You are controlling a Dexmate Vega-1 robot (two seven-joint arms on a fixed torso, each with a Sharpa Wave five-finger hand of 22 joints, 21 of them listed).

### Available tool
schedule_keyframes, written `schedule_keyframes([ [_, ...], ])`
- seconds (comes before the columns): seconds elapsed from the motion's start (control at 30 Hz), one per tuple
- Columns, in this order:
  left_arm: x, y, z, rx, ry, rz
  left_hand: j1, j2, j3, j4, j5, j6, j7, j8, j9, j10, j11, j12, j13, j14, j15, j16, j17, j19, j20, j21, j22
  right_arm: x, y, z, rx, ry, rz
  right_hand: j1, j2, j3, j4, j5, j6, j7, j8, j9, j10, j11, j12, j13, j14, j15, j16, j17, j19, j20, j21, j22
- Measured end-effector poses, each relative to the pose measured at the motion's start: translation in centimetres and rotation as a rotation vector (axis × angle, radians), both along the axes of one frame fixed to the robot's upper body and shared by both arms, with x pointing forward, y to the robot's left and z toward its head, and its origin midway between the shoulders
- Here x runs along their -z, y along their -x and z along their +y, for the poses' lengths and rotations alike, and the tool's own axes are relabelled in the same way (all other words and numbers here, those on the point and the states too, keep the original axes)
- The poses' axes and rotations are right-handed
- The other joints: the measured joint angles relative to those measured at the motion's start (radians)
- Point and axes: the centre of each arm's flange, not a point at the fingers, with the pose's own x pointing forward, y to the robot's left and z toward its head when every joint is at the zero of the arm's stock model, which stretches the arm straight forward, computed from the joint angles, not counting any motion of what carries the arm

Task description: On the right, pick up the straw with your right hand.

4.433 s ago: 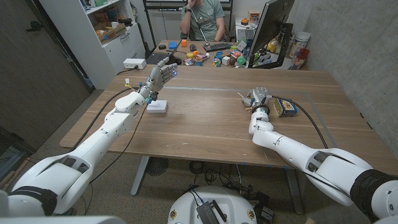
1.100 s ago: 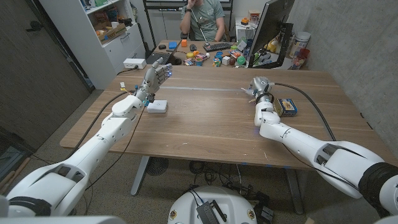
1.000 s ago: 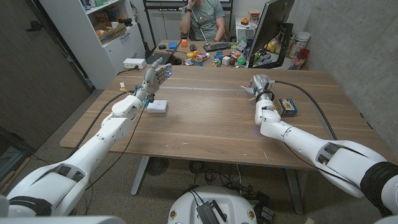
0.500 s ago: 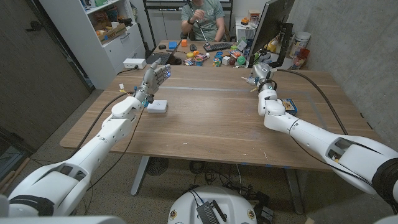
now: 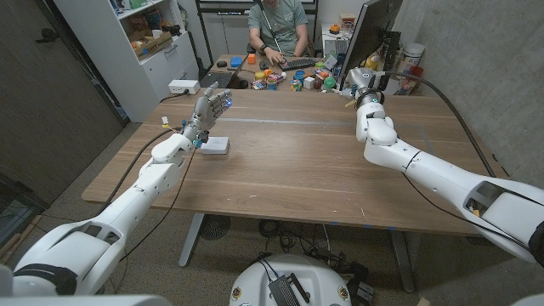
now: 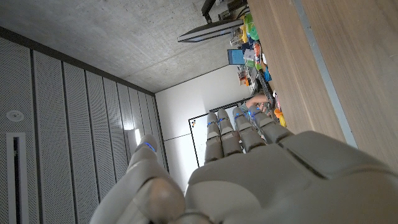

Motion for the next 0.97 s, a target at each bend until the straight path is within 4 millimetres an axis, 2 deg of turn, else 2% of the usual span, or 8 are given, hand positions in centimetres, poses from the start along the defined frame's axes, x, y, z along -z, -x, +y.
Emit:
schedule_keyframes([
  [0.13, -0.1, 0.1, -0.1, 0.014, -0.004, -0.009, 0.0, 0.0, 0.0, 0.0, 0.0, 0.0, 0.0, 0.0, 0.0, 0.0, 0.0, 0.0, 0.0, 0.0, 0.0, 0.0, 0.0, 0.0, 0.0, 0.0, 0.0, -1.5, 1.8, 1.0, -0.036, 0.01, -0.035, 0.0, 0.0, 0.0, 0.0, 0.0, 0.0, 0.0, 0.0, 0.0, 0.0, 0.0, 0.0, 0.0, 0.0, 0.0, 0.0, 0.0, 0.0, 0.0, -0.004, 0.0],
  [0.17, -0.1, -0.2, 0.3, 0.006, 0.003, -0.002, 0.0, 0.0, 0.0, 0.0, 0.0, 0.0, 0.0, 0.0, 0.0, 0.0, 0.0, 0.0, 0.0, 0.0, 0.0, 0.0, 0.0, 0.0, 0.0, 0.0, 0.0, -1.4, 1.7, 0.3, 0.009, -0.005, -0.002, 0.0, 0.0, 0.0, 0.0, 0.0, 0.0, 0.0, 0.0, 0.0, 0.0, 0.0, 0.0, 0.0, 0.0, 0.0, 0.0, 0.0, 0.0, 0.0, -0.004, 0.0],
  [0.37, -0.1, -0.4, 0.5, 0.017, 0.002, -0.005, 0.0, 0.0, 0.0, 0.0, 0.0, 0.0, 0.0, 0.0, 0.0, 0.0, 0.0, 0.0, 0.0, -0.007, 0.0, 0.0, 0.0, 0.0, 0.0, 0.0, 0.0, -2.8, 3.6, 1.0, 0.016, 0.003, -0.012, 0.0, 0.0, 0.0, 0.0, 0.0, 0.0, 0.0, 0.0, 0.0, 0.005, 0.005, 0.0, 0.0, 0.0, 0.0, 0.0, 0.0, 0.0, 0.0, -0.004, 0.0],
  [0.5, -0.2, -0.6, 0.9, 0.022, 0.003, -0.003, 0.0, 0.0, 0.0, 0.0, 0.0, 0.004, 0.004, 0.0, 0.0, 0.0, 0.0, 0.0, 0.0, -0.009, 0.002, 0.0, 0.0, 0.0, 0.0, 0.0, 0.0, -3.4, 4.5, 1.7, -0.005, 0.016, -0.031, 0.0, 0.0, 0.0, 0.0, 0.0, 0.0, 0.0, 0.0, 0.0, 0.005, 0.005, 0.0, 0.0, 0.0, 0.0, 0.0, 0.0, 0.0, 0.0, -0.004, 0.0],
  [0.53, -0.2, -0.7, 0.9, 0.024, 0.003, -0.003, 0.0, 0.0, 0.0, 0.0, 0.0, 0.005, 0.005, 0.0, 0.0, 0.0, 0.0, 0.0, 0.0, -0.009, 0.002, 0.0, 0.0, -0.004, -0.004, 0.0, 0.0, -3.6, 4.7, 1.1, 0.038, 0.004, -0.018, 0.0, 0.0, -0.002, 0.001, 0.0, 0.0, 0.0, 0.0, 0.0, 0.005, 0.005, 0.0, 0.0, 0.0, 0.0, 0.0, 0.0, 0.0, 0.0, -0.004, 0.0],
  [0.97, -0.4, -1.0, 1.1, 0.059, -0.023, 0.0, -0.004, 0.004, 0.0, 0.0, 0.0, 0.005, 0.005, 0.0, 0.0, -0.001, -0.001, 0.0, 0.0, -0.021, 0.002, 0.0, 0.0, -0.015, -0.004, 0.0, 0.0, -5.0, 6.4, 2.0, 0.061, 0.0, -0.03, -0.003, 0.003, -0.001, 0.007, 0.0, 0.0, 0.0, 0.0, 0.0, 0.008, 0.017, -0.008, 0.0, 0.015, -0.014, 0.0, 0.0, 0.002, -0.009, -0.008, 0.0],
])
